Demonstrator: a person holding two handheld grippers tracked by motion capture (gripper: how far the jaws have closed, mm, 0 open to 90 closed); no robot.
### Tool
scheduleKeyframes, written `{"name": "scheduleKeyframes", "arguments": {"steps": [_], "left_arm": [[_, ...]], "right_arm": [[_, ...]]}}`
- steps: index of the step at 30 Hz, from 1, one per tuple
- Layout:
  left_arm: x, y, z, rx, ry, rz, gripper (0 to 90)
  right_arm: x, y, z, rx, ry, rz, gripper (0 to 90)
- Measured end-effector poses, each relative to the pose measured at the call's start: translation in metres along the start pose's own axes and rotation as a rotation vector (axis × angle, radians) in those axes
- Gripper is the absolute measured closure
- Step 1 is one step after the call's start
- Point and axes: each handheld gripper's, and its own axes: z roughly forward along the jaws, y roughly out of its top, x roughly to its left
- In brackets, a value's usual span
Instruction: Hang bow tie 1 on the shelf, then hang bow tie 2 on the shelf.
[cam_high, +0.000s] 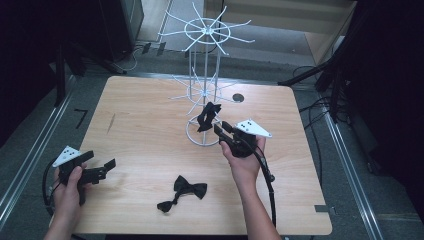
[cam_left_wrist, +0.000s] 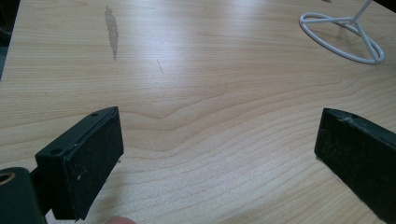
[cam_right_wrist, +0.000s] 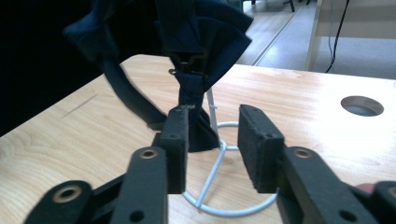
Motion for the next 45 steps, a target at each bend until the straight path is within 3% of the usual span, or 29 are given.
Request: {"name": "scheduleKeyframes", "arguments": {"steps": [6, 15, 26, 30, 36, 45], "left_arm": [[0.0, 0.0, 0.0, 0.0, 0.001, -0.001, 1.7], [0.0, 0.0, 0.0, 0.002, -0.001, 0.0, 1.6], [0.0, 0.0, 0.0, 0.003, 0.0, 0.0, 1.7], [0.0, 0.0, 0.0, 0.002, 0.0, 0.0, 1.6], [0.0, 0.0, 0.0, 0.001, 0.001, 0.0, 1.6], [0.0, 0.0, 0.0, 0.004, -0.001, -0.001, 1.6]], "right_arm": [[-0.005, -0.005, -0.009, 0.016, -0.005, -0.004, 55.2], [-0.006, -0.019, -0.021, 0.044, -0.002, -0.013, 50.8], [0.006, -0.043, -0.034, 0.096, 0.045, -0.047, 49.0], [0.011, -0.054, -0.037, 0.101, 0.062, -0.031, 48.9], [0.015, -0.062, -0.036, 0.117, 0.077, -0.025, 49.0], [0.031, -0.071, -0.031, 0.157, 0.115, -0.057, 49.0]]}}
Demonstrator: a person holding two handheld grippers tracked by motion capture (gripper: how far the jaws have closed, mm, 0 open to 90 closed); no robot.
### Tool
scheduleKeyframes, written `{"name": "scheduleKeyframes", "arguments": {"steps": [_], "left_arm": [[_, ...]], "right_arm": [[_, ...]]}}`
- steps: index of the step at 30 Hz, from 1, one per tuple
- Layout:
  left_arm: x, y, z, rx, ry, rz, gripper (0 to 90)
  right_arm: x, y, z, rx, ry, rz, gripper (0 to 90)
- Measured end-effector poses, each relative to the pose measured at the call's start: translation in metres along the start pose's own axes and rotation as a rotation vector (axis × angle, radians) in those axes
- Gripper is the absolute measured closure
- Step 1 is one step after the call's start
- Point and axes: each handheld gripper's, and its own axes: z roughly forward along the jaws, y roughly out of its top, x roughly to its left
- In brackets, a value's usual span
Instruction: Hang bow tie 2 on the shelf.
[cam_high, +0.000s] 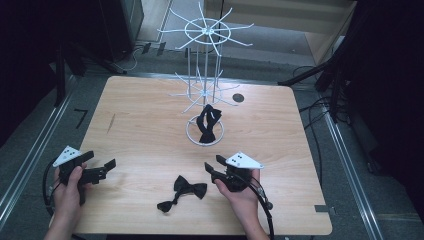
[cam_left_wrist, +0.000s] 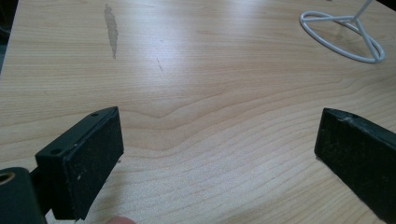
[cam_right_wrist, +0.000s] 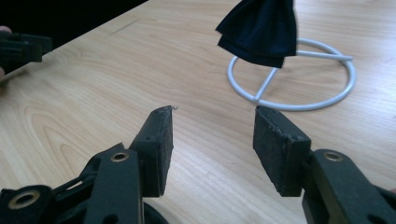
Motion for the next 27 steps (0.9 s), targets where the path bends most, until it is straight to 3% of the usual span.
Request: {"name": "scheduleKeyframes", "arguments": {"steps": [27], "left_arm": [[0.0, 0.0, 0.0, -0.003, 0.0, -0.002, 1.6]], "right_arm": [[0.023, -0.011, 0.011, 0.058, 0.062, -0.03, 49.1]]}}
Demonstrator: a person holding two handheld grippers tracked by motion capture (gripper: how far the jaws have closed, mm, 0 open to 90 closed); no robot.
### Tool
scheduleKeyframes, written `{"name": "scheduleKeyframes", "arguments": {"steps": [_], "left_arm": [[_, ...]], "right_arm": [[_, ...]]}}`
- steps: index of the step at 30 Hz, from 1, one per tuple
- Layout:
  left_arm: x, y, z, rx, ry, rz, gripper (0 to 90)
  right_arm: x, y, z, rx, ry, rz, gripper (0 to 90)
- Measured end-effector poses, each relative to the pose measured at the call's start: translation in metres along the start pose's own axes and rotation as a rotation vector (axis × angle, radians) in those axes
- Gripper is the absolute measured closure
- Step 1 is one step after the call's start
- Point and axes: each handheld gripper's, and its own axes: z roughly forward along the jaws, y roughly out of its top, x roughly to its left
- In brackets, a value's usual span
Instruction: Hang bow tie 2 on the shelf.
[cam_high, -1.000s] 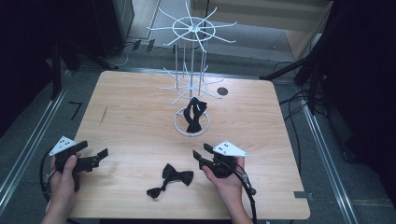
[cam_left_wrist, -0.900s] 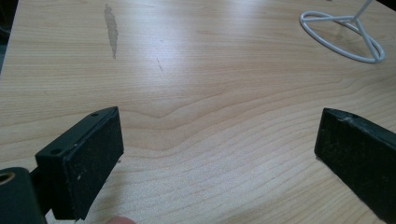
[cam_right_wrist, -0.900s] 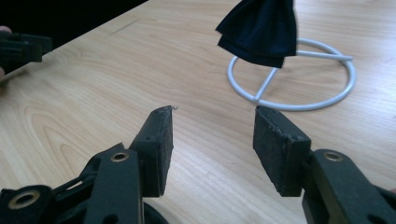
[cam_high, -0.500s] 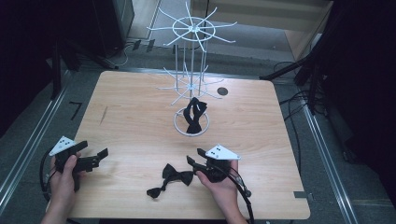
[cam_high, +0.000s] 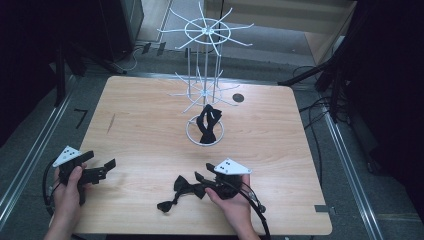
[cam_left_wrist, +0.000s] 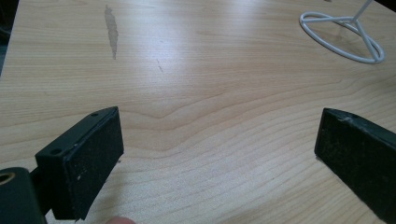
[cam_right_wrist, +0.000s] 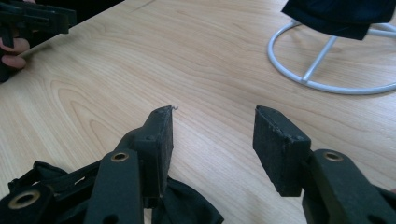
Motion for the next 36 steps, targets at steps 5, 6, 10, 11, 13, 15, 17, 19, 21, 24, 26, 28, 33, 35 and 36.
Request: {"name": "scheduleKeyframes", "arguments": {"steps": [5, 6, 10, 11, 13, 15, 17, 19, 21, 24, 26, 28, 33, 35, 36], "left_arm": [[0.0, 0.0, 0.0, 0.001, 0.0, 0.0, 1.6], [0.0, 0.0, 0.0, 0.001, 0.0, 0.0, 1.6], [0.0, 0.0, 0.0, 0.001, 0.0, 0.0, 1.6], [0.0, 0.0, 0.0, 0.001, 0.0, 0.0, 1.6], [0.0, 0.0, 0.0, 0.001, 0.0, 0.0, 1.6], [0.0, 0.0, 0.0, 0.001, 0.0, 0.0, 1.6], [0.0, 0.0, 0.0, 0.001, 0.0, 0.0, 1.6], [0.0, 0.0, 0.0, 0.0, 0.0, 0.001, 1.6], [0.0, 0.0, 0.0, 0.001, 0.0, 0.001, 1.6], [0.0, 0.0, 0.0, 0.001, 0.0, 0.0, 1.6], [0.0, 0.0, 0.0, 0.001, 0.001, 0.0, 1.6], [0.0, 0.0, 0.0, 0.001, 0.0, 0.0, 1.6], [0.0, 0.0, 0.0, 0.001, 0.0, 0.0, 1.6], [0.0, 0.0, 0.0, 0.001, 0.0, 0.0, 1.6], [0.0, 0.0, 0.0, 0.001, 0.0, 0.0, 1.6]], "right_arm": [[0.004, -0.001, 0.002, 0.008, 0.012, 0.0, 49.1], [0.004, -0.001, 0.003, 0.008, 0.013, -0.003, 49.0], [0.007, -0.002, 0.004, 0.015, 0.018, -0.003, 49.0], [0.007, -0.002, 0.005, 0.018, 0.021, -0.003, 49.0], [0.009, -0.003, 0.006, 0.021, 0.024, -0.003, 49.1], [0.01, -0.004, 0.007, 0.026, 0.028, -0.008, 49.0], [0.011, -0.004, 0.009, 0.03, 0.032, -0.01, 49.0], [0.013, -0.005, 0.01, 0.038, 0.035, -0.013, 49.0], [0.015, -0.006, 0.012, 0.045, 0.039, -0.013, 49.0], [0.017, -0.008, 0.014, 0.056, 0.047, -0.016, 49.0], [0.018, -0.008, 0.015, 0.064, 0.051, -0.02, 49.0], [0.019, -0.009, 0.016, 0.068, 0.054, -0.021, 49.0], [0.022, -0.011, 0.019, 0.089, 0.069, -0.026, 48.9], [0.023, -0.011, 0.02, 0.096, 0.071, -0.032, 49.0], [0.023, -0.012, 0.021, 0.098, 0.073, -0.031, 49.0]]}}
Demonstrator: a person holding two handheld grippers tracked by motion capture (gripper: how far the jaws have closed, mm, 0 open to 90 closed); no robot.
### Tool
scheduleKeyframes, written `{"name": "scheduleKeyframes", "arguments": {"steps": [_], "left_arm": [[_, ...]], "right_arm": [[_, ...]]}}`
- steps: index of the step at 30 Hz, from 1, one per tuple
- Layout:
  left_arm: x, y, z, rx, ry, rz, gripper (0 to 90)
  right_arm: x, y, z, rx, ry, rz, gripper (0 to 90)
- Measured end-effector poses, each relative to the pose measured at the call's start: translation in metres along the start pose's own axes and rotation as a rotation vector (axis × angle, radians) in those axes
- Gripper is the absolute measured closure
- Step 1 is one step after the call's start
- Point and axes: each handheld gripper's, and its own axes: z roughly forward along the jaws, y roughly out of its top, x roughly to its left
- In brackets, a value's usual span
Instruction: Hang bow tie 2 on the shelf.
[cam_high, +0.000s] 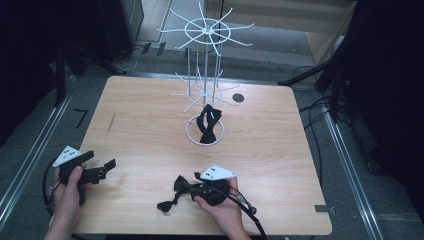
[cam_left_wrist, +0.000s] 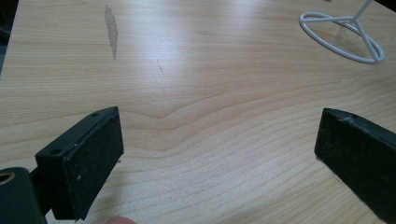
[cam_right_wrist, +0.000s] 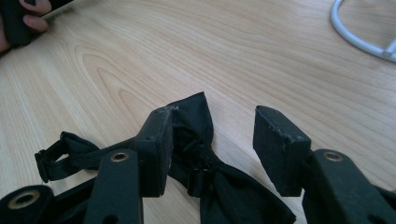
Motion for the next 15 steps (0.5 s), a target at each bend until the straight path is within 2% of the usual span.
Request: {"name": "scheduleKeyframes", "arguments": {"steps": [10, 15], "left_arm": [[0.0, 0.0, 0.0001, 0.0, -0.001, -0.001, 1.6], [0.0001, 0.0, 0.0001, 0.0, -0.002, -0.001, 1.6]], "right_arm": [[0.0027, -0.001, 0.0025, 0.018, 0.016, -0.019, 50.1], [0.0069, -0.0036, 0.0078, 0.059, -0.003, -0.046, 51.8]]}}
